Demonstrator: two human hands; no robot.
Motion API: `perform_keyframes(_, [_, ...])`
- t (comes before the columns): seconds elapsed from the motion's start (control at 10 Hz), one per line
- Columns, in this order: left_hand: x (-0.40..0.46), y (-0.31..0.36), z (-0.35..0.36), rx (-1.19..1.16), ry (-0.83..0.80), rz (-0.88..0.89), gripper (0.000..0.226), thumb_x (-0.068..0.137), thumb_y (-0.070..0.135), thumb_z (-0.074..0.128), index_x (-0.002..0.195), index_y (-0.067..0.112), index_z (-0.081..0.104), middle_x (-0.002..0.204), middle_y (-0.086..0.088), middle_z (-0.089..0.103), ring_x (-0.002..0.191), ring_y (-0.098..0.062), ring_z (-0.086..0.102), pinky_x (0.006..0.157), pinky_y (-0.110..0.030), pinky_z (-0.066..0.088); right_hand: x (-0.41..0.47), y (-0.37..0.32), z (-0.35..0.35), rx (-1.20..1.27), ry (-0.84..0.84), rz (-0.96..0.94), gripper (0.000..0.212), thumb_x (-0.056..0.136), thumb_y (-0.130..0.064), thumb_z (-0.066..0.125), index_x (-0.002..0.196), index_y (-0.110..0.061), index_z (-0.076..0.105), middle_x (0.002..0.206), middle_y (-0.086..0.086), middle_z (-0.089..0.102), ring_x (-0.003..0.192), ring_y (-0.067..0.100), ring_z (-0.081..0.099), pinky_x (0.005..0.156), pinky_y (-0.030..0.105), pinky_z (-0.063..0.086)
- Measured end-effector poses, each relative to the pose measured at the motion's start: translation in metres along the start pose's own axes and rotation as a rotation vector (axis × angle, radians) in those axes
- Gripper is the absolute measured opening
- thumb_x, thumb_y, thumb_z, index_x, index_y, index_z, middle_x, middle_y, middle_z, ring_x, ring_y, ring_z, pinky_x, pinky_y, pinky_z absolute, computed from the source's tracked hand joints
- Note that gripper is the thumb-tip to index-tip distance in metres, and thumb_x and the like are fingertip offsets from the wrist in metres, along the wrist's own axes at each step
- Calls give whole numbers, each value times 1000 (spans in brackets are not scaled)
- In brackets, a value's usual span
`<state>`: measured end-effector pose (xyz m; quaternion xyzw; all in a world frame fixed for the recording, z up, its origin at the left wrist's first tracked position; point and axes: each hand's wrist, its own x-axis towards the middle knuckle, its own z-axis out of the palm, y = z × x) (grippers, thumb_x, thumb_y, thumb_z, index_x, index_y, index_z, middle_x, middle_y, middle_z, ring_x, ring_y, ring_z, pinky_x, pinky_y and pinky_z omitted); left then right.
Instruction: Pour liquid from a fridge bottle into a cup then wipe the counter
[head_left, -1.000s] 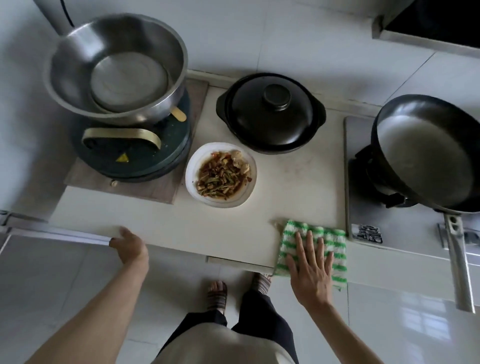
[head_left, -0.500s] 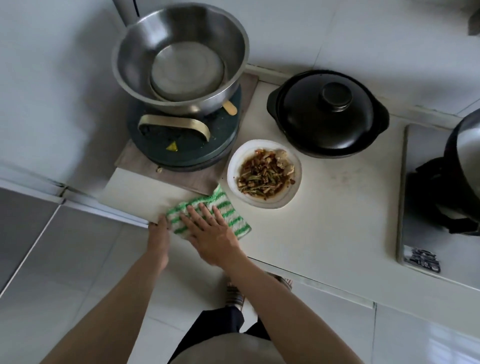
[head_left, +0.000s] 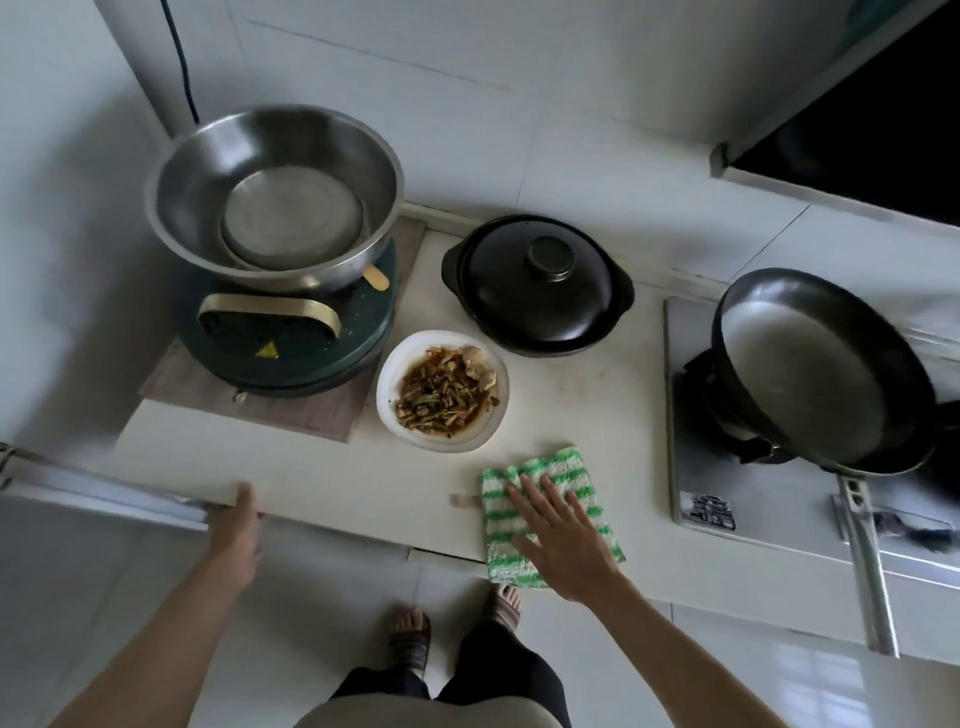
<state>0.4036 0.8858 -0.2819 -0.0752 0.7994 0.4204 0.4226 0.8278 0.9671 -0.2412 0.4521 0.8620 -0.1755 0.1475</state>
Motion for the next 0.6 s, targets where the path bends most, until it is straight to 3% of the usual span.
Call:
perform_keyframes(0.1, [-7,18,-4,-102,-69,-112,54,99,33,54,148,17,39,137,3,56,130,-21,55,106,-54,35,2,-6,-13,81,-24,39,66,106,-50,33,159,-41,-6,165,-12,-15,151,18,-19,124,45,-7])
perform_keyframes(0.2, [-22,35,-6,-47,169,-59,76,80,29,68,144,4,36,143,-17,51,127,-37,55,105,-50,44,-1,-15,-23,206,-35,95,72,102,-35,47,160,-40,4,166,-12,-10,151,13,-15,124,47,-1])
perform_keyframes(0.3, [-44,45,-3,101,220,82,61,86,32,66,131,-6,48,138,-31,49,123,-48,51,104,-52,45,-3,-19,-33,312,26,143,72,96,-27,53,160,-33,21,169,-5,12,156,17,10,124,39,12])
perform_keyframes(0.4, [-84,65,0,160,64,250,42,83,38,60,95,-2,65,107,-25,67,101,-43,59,95,-51,48,-7,-23,-59,423,80,201,59,97,-28,56,153,-25,39,160,-1,39,140,18,45,111,30,37])
perform_keyframes(0.5, [-141,111,14,63,-180,304,20,94,27,62,107,11,62,112,-11,61,108,-28,56,95,-43,44,-11,-22,-101,528,184,213,38,97,-28,61,134,-24,61,136,-4,62,115,12,62,89,22,48])
perform_keyframes(0.6, [-212,171,19,112,-389,585,25,98,27,59,120,18,66,122,-2,66,117,-21,60,101,-44,47,-20,-30,-157,707,345,177,22,95,-28,65,116,-31,70,112,-13,72,93,1,68,79,25,56])
